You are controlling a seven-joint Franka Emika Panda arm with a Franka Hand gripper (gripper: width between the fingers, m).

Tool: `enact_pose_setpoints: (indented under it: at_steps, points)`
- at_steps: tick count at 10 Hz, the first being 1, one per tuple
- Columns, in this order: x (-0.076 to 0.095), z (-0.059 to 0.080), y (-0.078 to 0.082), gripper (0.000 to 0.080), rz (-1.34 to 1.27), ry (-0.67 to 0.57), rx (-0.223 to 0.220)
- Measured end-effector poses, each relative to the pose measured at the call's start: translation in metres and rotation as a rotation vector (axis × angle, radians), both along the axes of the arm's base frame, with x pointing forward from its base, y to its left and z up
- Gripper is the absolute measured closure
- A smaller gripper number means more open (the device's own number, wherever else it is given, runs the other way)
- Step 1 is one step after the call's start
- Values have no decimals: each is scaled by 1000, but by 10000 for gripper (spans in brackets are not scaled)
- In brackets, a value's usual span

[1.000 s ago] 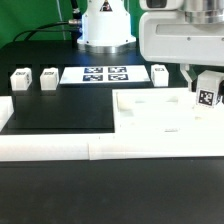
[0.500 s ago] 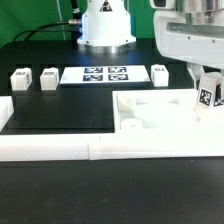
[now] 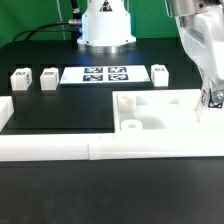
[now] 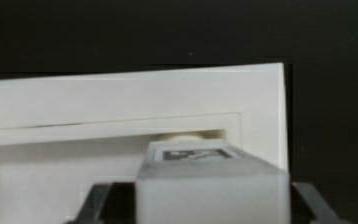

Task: Assemble square table

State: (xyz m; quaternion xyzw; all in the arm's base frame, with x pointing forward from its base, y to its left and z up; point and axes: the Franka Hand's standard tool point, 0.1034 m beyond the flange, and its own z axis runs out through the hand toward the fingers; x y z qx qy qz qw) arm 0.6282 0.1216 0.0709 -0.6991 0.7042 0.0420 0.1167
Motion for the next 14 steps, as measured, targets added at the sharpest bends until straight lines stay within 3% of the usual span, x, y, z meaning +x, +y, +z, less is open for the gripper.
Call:
enact_pose_setpoints:
  at_steps: [1,2,3,4,7,8,10,12,14]
  points:
    - [0,0,0,302,41,-8,-5]
    - [0,1,-2,302,201,-35,-20]
    - [2,4,0,184,380,-61,-47]
    - [3,6,4,157,546,-88,-80]
    - [2,3,2,151,762,-133,-95]
    - [2,3,1,151,854,-151,-105]
    - [4,3,-6,151,1138,-203,-174]
    - [4,3,-4,173,1100,-198,-166]
    - [2,1,-6,498,1011,-173,-153]
